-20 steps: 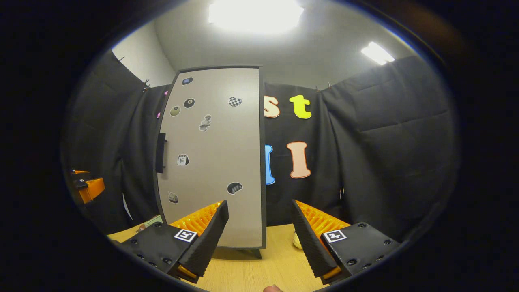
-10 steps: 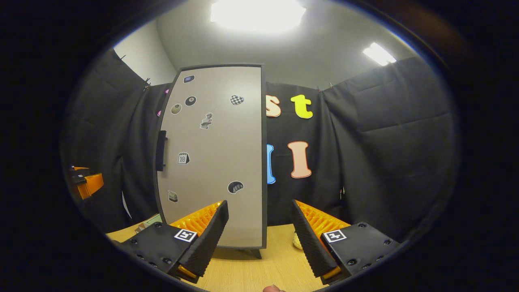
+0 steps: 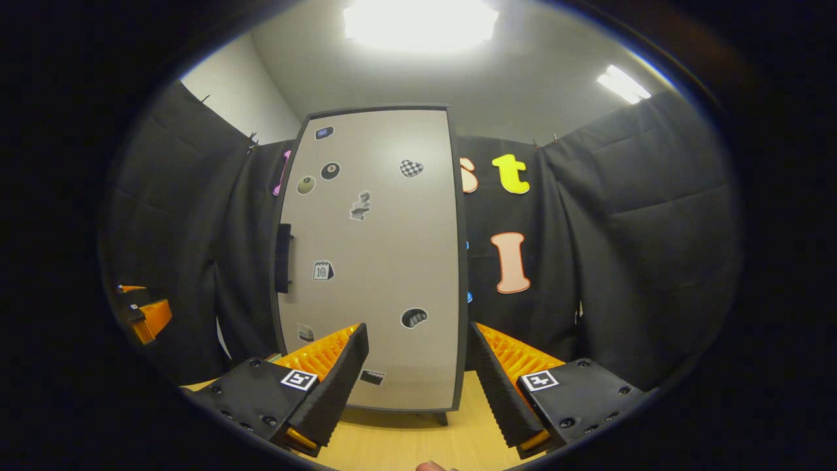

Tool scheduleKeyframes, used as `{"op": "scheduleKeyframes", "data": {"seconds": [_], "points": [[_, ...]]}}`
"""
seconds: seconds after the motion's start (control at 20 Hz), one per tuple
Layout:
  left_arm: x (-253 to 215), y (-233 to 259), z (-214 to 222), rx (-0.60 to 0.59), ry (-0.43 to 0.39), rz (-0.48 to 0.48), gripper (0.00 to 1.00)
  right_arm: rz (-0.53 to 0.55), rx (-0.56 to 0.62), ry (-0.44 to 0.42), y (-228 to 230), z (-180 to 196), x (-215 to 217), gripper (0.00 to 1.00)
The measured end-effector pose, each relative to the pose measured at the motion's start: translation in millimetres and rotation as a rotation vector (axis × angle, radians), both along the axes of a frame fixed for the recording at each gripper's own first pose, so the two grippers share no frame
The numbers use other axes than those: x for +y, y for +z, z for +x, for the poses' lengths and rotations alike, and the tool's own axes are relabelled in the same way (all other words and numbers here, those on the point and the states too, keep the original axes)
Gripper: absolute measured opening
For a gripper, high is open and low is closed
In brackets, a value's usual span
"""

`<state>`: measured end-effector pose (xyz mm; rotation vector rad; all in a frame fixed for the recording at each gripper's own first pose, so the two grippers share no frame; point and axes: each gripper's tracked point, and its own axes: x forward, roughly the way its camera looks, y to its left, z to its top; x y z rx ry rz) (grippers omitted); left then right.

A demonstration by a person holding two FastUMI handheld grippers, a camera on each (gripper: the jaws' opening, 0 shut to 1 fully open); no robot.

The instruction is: Open the cabinet door with the right hand, grasp the bottle in the cabinet with the left hand and place it on the coaster, then close the cabinet door with the right hand.

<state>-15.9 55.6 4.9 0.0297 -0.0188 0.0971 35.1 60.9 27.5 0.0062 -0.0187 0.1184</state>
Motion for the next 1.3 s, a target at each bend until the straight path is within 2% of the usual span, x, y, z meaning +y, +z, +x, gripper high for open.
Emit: {"op": "scheduleKeyframes", "data": {"seconds": [0.4,0.75,1.0,1.05,1.15,1.2,1.25,1.3], "points": [[87,-4,-43,0.009,0.166,0.058,0.91,-0.006,-0.062,0.140,52,45,83,0.97],[149,-18,-74,0.031,0.285,0.063,0.91,0.012,-0.037,0.220,63,84,163,0.96],[194,-35,-92,0.057,0.360,0.056,0.91,-0.001,0.017,0.246,60,117,210,0.97],[202,-39,-94,0.066,0.369,0.051,0.89,-0.006,0.028,0.251,56,124,219,0.96],[216,-45,-98,0.079,0.391,0.045,0.91,-0.033,0.057,0.246,49,139,231,0.96],[221,-48,-100,0.085,0.399,0.041,0.91,-0.046,0.076,0.240,44,145,236,0.92],[228,-51,-103,0.092,0.408,0.037,0.91,-0.048,0.092,0.231,39,151,240,0.93],[236,-53,-105,0.098,0.419,0.036,0.89,-0.042,0.110,0.228,35,156,244,0.87]]}}
